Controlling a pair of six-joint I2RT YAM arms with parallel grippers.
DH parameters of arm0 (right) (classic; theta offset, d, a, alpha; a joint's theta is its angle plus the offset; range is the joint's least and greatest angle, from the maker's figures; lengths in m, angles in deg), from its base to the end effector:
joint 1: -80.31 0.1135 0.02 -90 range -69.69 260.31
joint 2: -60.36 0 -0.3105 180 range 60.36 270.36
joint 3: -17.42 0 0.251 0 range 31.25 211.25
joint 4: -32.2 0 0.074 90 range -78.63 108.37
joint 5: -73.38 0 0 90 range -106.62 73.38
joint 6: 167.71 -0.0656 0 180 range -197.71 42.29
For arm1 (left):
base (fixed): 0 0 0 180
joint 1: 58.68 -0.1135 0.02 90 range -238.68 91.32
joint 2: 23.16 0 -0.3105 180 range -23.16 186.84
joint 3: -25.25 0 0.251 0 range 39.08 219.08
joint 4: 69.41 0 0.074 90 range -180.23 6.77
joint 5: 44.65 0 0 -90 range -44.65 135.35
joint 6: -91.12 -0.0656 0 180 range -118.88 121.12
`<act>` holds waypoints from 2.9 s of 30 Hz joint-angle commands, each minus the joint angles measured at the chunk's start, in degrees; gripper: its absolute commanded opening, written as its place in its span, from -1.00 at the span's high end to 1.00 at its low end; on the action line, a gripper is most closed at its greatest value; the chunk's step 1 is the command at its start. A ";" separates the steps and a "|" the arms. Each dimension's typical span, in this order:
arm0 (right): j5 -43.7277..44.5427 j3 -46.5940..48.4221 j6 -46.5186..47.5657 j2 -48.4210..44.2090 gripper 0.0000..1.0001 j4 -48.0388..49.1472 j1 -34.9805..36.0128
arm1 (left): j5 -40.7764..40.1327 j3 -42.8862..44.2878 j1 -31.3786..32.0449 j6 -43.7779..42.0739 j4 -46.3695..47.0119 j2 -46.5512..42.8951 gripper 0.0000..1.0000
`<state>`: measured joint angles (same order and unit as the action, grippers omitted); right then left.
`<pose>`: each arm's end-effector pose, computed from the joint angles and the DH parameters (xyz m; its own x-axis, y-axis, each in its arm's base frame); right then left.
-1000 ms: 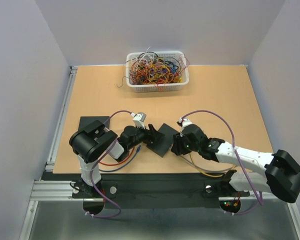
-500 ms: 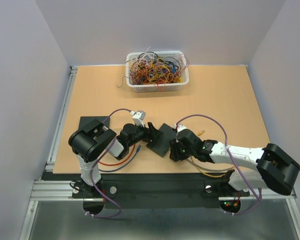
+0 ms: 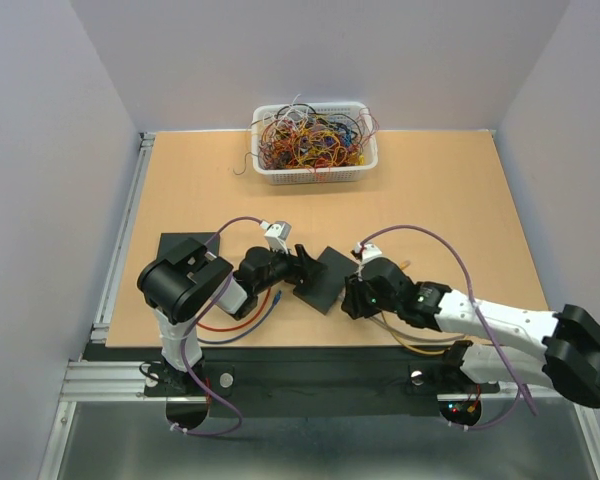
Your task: Insert the plug into the switch port
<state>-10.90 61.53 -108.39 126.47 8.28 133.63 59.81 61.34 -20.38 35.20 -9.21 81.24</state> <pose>0.1390 0.1756 0.2033 -0.7551 -0.1638 -0.6348 -0.4317 0.8530 0.2934 0.2458 -0.2150 0.1616 -0.5367 -0.2675 -0.8002 0.5957 0.5515 -0.5839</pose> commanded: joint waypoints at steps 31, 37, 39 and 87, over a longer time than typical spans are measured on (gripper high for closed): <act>5.27 3.47 -0.61 12.47 0.56 -0.29 0.47 | -0.14 -3.27 -1.30 -0.43 -9.07 3.62 -0.63; 6.24 4.87 0.44 12.91 0.71 0.24 0.47 | 0.40 -5.74 -0.78 1.94 -5.73 3.97 -0.62; 6.50 5.92 1.14 12.99 0.74 0.24 0.47 | -0.13 -6.18 0.28 2.47 -4.94 4.58 -0.59; -10.90 23.68 20.39 28.02 0.99 35.05 0.56 | -2.15 -0.20 9.77 5.20 -15.92 11.35 -0.59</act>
<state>-7.25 79.28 -89.81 151.56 4.22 132.50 42.85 62.45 -15.68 34.28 -0.30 87.73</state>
